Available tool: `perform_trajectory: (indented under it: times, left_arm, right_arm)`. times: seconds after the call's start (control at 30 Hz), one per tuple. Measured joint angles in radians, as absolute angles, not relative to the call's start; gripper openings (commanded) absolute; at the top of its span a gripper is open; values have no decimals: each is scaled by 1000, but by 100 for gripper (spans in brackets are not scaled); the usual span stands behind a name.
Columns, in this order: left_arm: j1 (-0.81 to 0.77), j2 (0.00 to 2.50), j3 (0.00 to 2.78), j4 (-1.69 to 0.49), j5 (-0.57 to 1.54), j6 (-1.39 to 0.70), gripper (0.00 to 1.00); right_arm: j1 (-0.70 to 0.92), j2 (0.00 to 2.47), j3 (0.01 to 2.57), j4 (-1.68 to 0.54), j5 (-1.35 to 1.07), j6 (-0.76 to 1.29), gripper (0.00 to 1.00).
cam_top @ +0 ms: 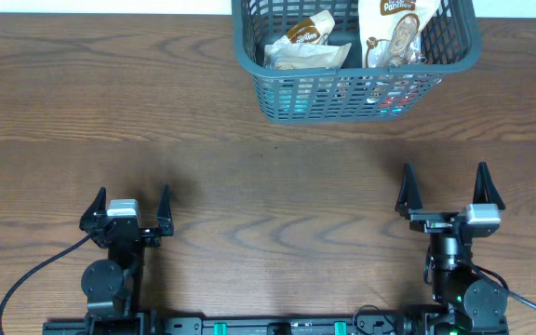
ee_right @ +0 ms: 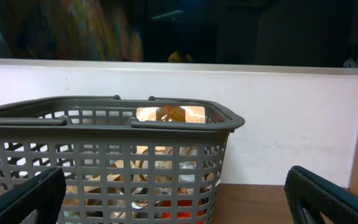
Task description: Pack container
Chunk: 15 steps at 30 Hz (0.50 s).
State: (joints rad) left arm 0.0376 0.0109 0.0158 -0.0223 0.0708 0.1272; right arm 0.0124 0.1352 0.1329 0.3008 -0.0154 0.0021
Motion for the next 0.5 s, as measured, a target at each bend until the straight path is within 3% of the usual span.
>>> perform_trajectory:
  times: [0.5]
  left_arm:
    - [38,11,16,-22,71,127,99]
  right_arm:
    - [12,23,126,253,-20,-5,99]
